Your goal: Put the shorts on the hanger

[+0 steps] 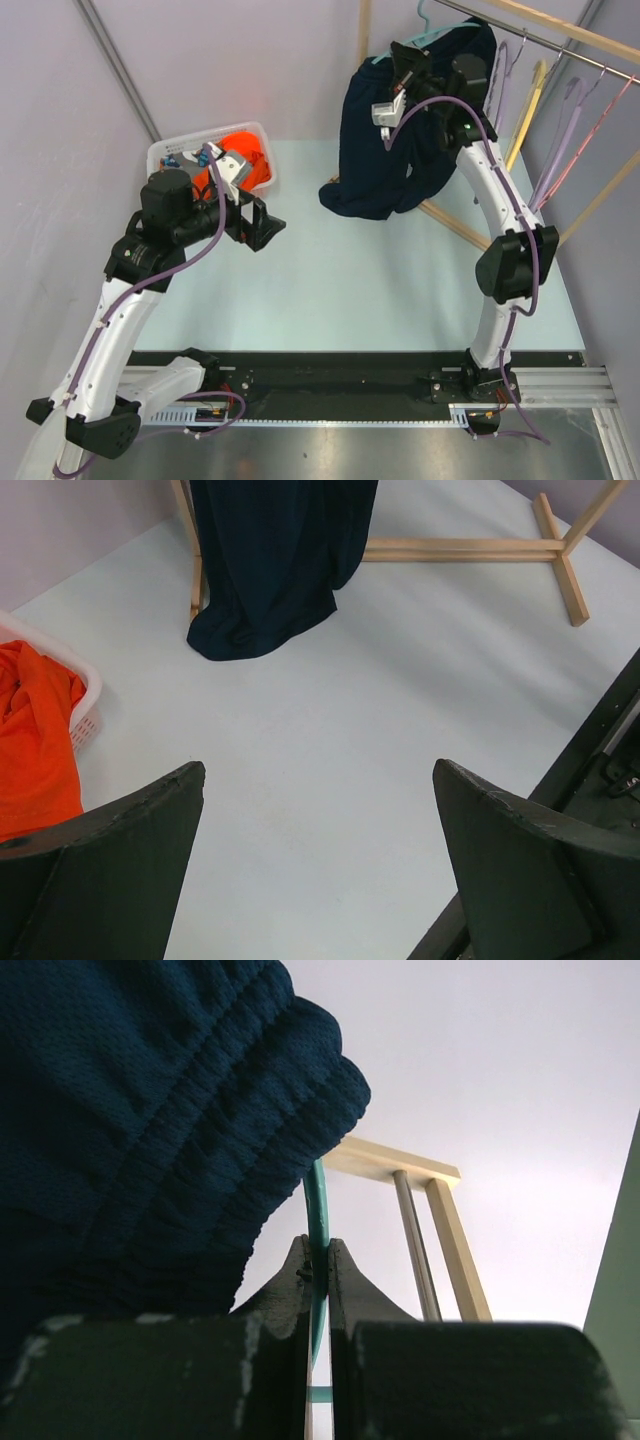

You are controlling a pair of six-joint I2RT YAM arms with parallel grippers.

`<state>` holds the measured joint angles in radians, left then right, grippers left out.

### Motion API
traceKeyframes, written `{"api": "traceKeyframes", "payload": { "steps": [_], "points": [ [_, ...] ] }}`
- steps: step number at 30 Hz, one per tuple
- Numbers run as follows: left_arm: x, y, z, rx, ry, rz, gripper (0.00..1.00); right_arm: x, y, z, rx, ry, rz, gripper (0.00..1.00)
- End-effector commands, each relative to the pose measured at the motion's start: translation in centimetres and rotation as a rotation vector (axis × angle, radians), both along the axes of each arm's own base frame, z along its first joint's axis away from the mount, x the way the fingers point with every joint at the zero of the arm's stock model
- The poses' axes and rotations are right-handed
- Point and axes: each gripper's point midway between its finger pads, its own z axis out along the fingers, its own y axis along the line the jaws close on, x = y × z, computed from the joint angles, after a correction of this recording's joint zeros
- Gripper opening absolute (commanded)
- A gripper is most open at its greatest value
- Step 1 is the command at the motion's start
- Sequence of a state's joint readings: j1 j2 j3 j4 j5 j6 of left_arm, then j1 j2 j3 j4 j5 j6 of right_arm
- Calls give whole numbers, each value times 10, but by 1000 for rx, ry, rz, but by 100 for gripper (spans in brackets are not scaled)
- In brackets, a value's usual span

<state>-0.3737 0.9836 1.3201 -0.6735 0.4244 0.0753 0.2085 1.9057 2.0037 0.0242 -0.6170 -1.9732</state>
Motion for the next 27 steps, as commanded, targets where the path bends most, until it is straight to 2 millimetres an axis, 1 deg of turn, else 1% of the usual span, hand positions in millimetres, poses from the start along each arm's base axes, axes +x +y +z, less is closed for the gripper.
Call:
{"api": "traceKeyframes", "payload": {
  "steps": [1,2,3,4,6,7,9,10,11,16,17,18,19,20,21,22,23,24,25,26,27],
  "points": [
    [-3,1,7,-31,-15,-1,100,2,14,43,-76,-257,13,0],
    [-3,1,5,-30,-12,-1,100,6,15,42,-66,-254,16,0],
    [-3,1,5,-28,-12,1,100,1,16,59,-48,-299,21,0],
    [-3,1,5,-29,-13,1,100,10,23,50,-44,-287,34,0],
    [-3,1,2,-27,-9,1,100,11,28,56,-27,-295,50,0],
    [-2,2,1,-26,-10,3,100,7,30,67,-18,-324,56,0],
    [-2,2,0,-25,-5,3,100,14,41,56,-18,-307,82,0],
    [-2,2,0,-28,-4,3,100,12,45,59,-15,-317,91,0],
    [-2,2,-1,-27,-2,3,100,14,50,56,-14,-319,107,0],
    [-3,3,-3,-24,3,4,100,20,58,49,-8,-324,133,1],
    [-3,3,-4,-22,4,4,100,19,59,52,-2,-333,138,2],
    [-3,3,-5,-21,9,6,100,24,60,46,0,-331,140,3],
    [-3,4,-5,-20,8,8,100,25,61,45,6,-331,143,4],
    [-2,4,-6,-17,7,7,100,24,59,49,12,-353,143,6],
    [-2,4,-6,-16,8,9,100,26,60,44,15,-353,144,9],
    [-2,4,-6,-16,8,10,100,25,59,46,23,-364,148,12],
    [-3,4,-6,-18,9,9,100,21,59,51,33,-378,153,20],
    [-3,5,-7,-16,9,10,100,19,56,51,33,-372,151,24],
    [-2,5,-7,-18,12,13,100,15,56,54,34,-373,154,30],
    [-2,5,-8,-17,13,13,100,13,54,57,33,-379,152,33],
    [-2,4,-8,-18,15,8,100,15,54,50,32,-360,152,35]
  ]
}}
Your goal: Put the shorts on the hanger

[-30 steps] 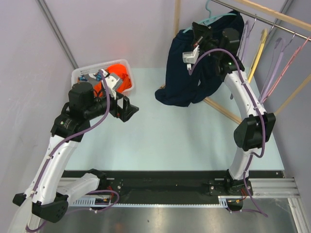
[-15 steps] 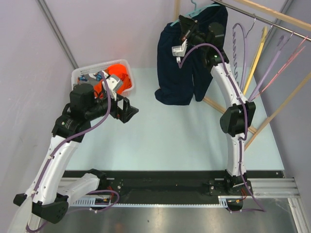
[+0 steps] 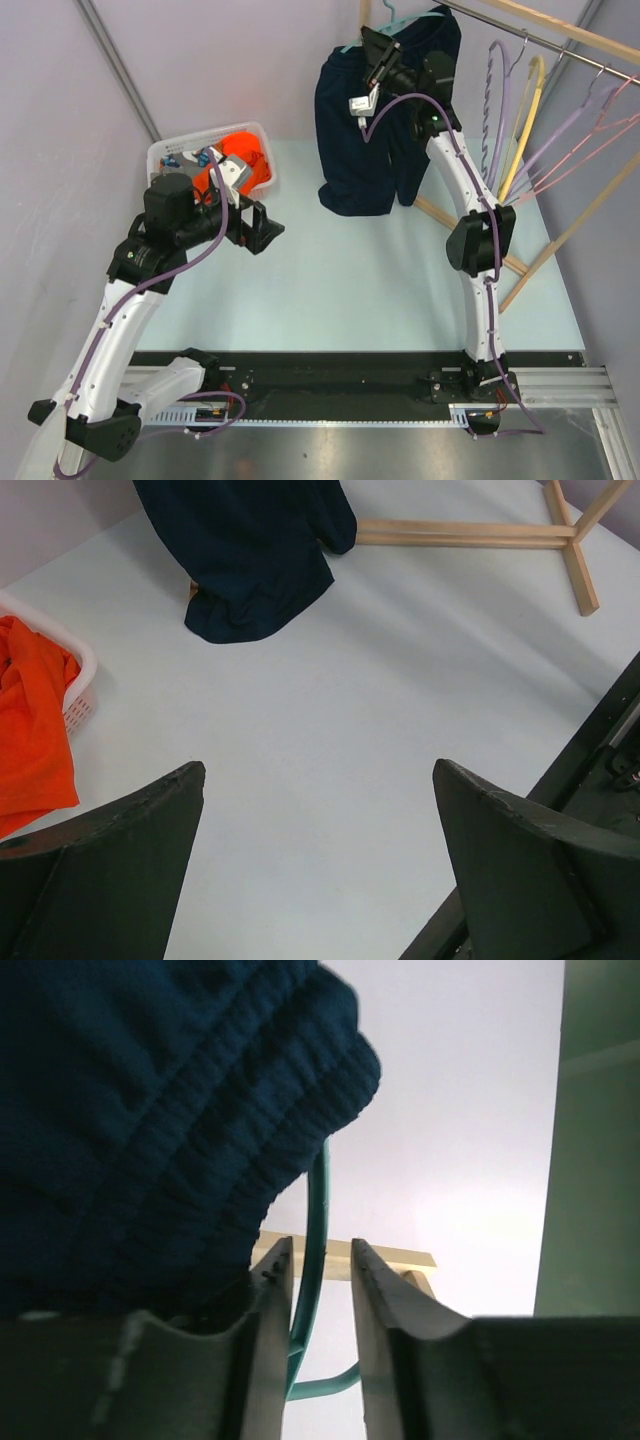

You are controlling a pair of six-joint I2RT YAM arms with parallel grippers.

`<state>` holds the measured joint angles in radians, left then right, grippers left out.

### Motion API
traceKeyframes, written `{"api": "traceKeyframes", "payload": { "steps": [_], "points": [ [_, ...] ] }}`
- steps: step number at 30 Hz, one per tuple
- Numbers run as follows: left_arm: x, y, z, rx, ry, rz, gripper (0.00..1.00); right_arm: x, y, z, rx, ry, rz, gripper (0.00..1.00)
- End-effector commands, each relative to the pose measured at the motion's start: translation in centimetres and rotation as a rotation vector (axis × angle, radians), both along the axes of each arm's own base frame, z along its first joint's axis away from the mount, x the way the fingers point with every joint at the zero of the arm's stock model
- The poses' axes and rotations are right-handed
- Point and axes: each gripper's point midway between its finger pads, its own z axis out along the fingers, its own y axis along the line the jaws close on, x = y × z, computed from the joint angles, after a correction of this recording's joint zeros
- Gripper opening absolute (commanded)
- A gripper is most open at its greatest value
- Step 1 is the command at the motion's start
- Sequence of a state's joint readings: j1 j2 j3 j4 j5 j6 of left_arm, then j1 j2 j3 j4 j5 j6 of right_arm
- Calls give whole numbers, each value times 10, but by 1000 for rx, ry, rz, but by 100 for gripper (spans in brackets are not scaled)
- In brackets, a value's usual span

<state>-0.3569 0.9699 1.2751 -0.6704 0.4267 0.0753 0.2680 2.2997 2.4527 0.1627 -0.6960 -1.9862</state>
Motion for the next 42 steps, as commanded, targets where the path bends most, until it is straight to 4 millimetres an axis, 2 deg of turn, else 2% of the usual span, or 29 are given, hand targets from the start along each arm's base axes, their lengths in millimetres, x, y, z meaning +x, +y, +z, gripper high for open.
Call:
{"api": "traceKeyframes", "payload": {
  "steps": [1,4,10,14,16,17,18,19,20,21,23,24,25,27,28,30,31,33,34,35,36,37,38,39,40,41,42],
  "points": [
    [-3,-1,7,-31,-13,-8,100,-42,-10,57,24,-174,21,41],
    [-3,-3,8,-42,-10,-16,100,-48,-17,58,13,-167,13,47],
    [-6,-3,10,-47,-13,-23,100,-67,-27,66,7,-183,2,50],
    [-6,-3,10,-47,-13,-23,100,-89,-33,71,12,-179,5,50],
    [-5,-3,10,-46,-14,-18,100,-97,-34,70,17,-180,13,53],
    [-4,-2,10,-44,-15,-11,100,-98,-32,56,9,-145,21,54],
    [-4,-1,10,-46,-12,-7,100,-115,-33,66,10,-162,33,55],
    [-4,-1,11,-52,-9,-3,100,-124,-33,67,12,-152,43,59],
    [-2,0,12,-57,-9,6,100,-131,-33,63,11,-134,50,61],
    [-2,0,12,-60,-3,6,100,-149,-29,59,8,-114,73,66],
    [0,2,15,-77,8,17,100,-165,-25,48,20,-56,103,71],
    [2,3,14,-77,16,18,100,-184,-22,45,30,-28,114,76],
    [2,3,18,-106,36,27,100,-190,-19,36,29,35,121,79],
    [7,6,13,-121,89,38,100,-205,-18,26,61,155,123,87],
    [9,7,17,-138,100,46,100,-229,-12,28,72,214,147,89],
    [11,12,16,-163,139,52,100,-245,-10,21,131,355,146,94],
    [14,13,16,-178,159,56,100,-270,-6,13,128,447,170,95],
    [18,21,16,-189,180,75,100,-293,-6,-2,155,598,167,100],
    [22,23,14,-193,194,90,99,-303,-6,-23,146,716,152,100],
    [24,26,10,-191,211,103,100,-328,-5,-26,160,762,163,100],
    [26,29,9,-188,219,121,100,-340,-6,-51,163,906,146,100],
    [30,32,3,-182,238,140,100,-364,-6,-55,172,957,174,100],
    [30,34,-3,-174,265,151,100,-370,-11,-66,190,1015,143,100],
    [31,36,-7,-157,271,158,100,-382,-14,-88,207,1153,119,99],
    [32,40,-15,-140,294,176,100,-396,-18,-97,215,1205,118,100],
    [32,42,-17,-121,285,168,100,-400,-26,-113,281,1324,65,100],
    [30,45,-23,-108,293,171,100,-405,-31,-121,297,1370,43,100]
  ]
}}
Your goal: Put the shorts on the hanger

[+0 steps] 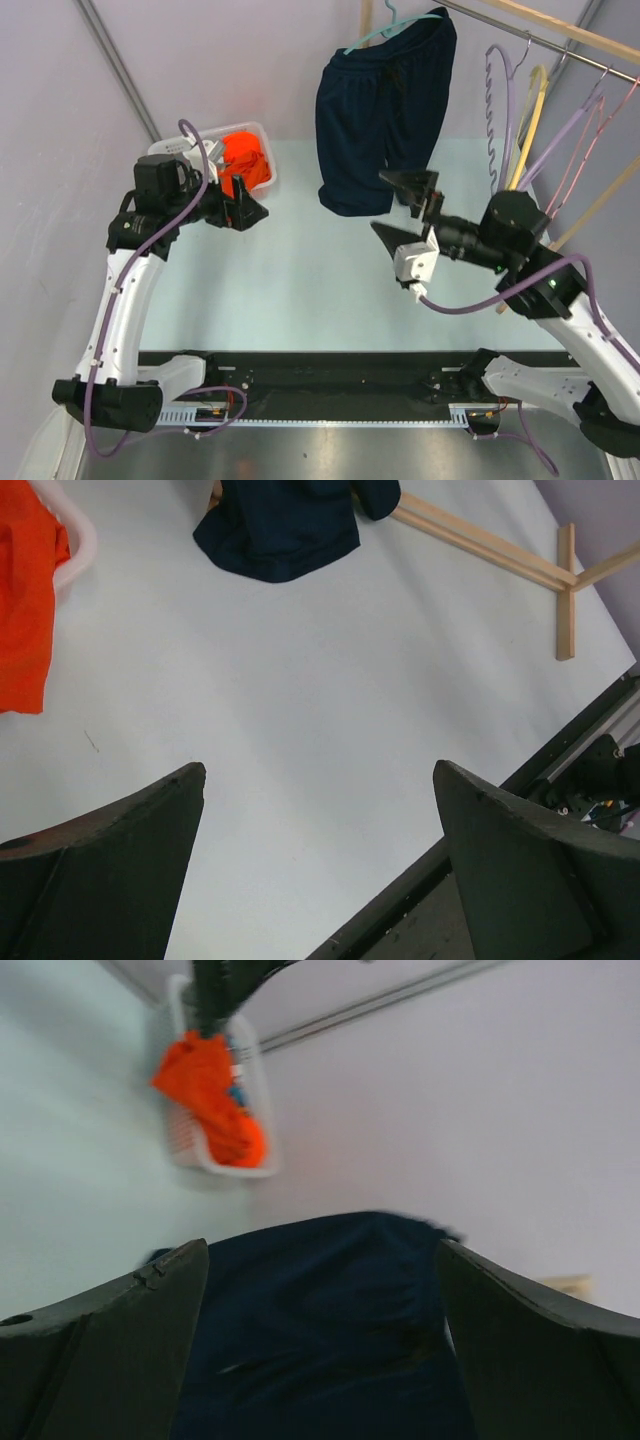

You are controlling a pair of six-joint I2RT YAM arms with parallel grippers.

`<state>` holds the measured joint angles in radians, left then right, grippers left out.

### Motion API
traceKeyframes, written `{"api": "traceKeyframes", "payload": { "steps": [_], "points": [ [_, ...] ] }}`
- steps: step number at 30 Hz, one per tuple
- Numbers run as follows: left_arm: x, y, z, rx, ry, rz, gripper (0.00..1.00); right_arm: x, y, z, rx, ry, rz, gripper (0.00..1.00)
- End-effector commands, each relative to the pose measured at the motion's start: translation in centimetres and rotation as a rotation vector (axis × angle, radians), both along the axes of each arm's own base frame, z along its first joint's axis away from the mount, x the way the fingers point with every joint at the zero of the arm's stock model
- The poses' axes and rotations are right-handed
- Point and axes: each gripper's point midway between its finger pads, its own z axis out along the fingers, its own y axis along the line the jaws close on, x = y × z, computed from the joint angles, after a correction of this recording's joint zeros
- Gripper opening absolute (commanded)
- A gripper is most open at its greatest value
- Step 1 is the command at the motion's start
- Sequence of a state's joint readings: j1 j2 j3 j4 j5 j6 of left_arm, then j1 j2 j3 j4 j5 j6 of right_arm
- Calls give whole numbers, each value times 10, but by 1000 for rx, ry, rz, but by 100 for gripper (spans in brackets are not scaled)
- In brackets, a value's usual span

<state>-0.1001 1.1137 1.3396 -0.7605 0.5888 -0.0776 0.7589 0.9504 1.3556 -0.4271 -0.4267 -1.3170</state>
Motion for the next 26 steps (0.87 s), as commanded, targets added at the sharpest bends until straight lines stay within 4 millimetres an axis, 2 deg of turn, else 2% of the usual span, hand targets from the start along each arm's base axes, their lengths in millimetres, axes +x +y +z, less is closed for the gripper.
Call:
{"api": "traceKeyframes", "payload": {
  "steps": [1,2,4,5,6,7,8,9,13,14,17,21,26],
  "points": [
    [-6,10,-5,42,14,9,100,-14,-30,-98,-51,553,-193,100],
    [-9,13,-5,63,-11,8,100,-16,-39,-108,-35,601,-238,100],
    [-11,21,-20,93,2,50,100,-26,-49,-126,0,738,-292,100],
    [-14,25,-21,129,-35,47,100,-36,-58,-138,-3,778,-304,100],
    [-17,29,-32,151,-22,56,100,-42,-61,-144,20,830,-318,100],
    [-19,32,-36,169,-24,67,100,-47,-65,-148,35,849,-323,100],
    [-21,39,-39,202,-39,87,100,-50,-70,-164,27,885,-352,100],
    [-25,42,-51,219,-21,91,100,-56,-78,-163,59,887,-357,100],
    [-35,51,-71,266,-36,112,100,-67,-104,-194,86,950,-430,100],
    [-38,54,-80,284,-32,120,100,-71,-109,-197,74,933,-426,100],
    [-43,61,-87,317,-55,138,100,-70,-128,-197,124,866,-478,100],
    [-47,66,-85,336,-94,152,100,-71,-143,-207,94,854,-546,100],
    [-50,65,-86,336,-100,142,100,-68,-155,-205,91,789,-589,100]
  ]
}}
